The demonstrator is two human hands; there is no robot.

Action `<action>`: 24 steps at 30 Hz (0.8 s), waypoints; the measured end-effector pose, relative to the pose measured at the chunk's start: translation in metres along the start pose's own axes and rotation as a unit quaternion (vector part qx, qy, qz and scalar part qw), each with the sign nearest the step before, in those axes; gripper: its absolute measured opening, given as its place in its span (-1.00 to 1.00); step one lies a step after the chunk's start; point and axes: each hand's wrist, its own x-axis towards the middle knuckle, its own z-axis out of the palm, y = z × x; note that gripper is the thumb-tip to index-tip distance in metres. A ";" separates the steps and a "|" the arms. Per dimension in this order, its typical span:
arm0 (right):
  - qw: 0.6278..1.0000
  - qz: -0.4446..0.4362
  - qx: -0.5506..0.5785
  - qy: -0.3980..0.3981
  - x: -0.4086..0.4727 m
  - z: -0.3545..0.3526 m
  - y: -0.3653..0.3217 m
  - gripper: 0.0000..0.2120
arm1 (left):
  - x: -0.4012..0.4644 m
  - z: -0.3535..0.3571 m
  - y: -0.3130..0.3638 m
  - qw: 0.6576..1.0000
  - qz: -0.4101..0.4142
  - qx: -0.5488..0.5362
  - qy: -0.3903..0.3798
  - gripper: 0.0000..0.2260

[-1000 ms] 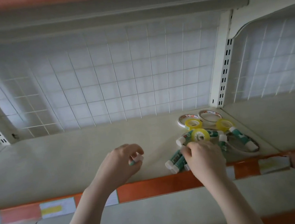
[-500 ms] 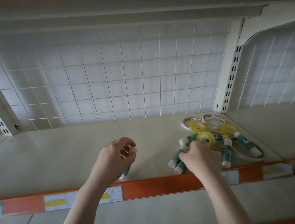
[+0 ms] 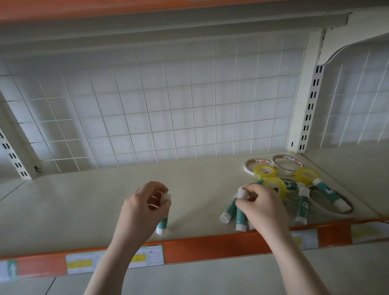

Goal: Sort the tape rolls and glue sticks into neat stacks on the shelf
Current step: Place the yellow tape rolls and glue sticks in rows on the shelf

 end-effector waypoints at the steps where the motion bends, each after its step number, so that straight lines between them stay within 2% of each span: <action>1: 1.000 -0.013 0.015 -0.003 -0.001 -0.002 0.001 -0.91 | -0.001 -0.001 0.000 1.000 -0.003 -0.002 0.009 -0.76; 5: 0.996 -0.035 0.088 -0.003 -0.001 -0.009 0.008 -0.86 | -0.004 -0.002 0.001 0.999 -0.012 -0.017 0.049 -0.76; 14: 0.968 -0.197 0.142 0.059 0.005 -0.007 0.010 -0.78 | -0.014 -0.001 0.008 0.993 -0.030 -0.003 0.112 -0.76; 19: 0.947 -0.268 0.171 0.053 0.003 0.007 -0.014 -0.77 | -0.015 -0.027 0.001 0.990 -0.015 -0.005 0.142 -0.70; 24: 0.935 -0.300 0.190 0.025 -0.007 0.041 -0.055 -0.76 | -0.015 -0.073 -0.017 0.981 -0.020 -0.017 0.191 -0.74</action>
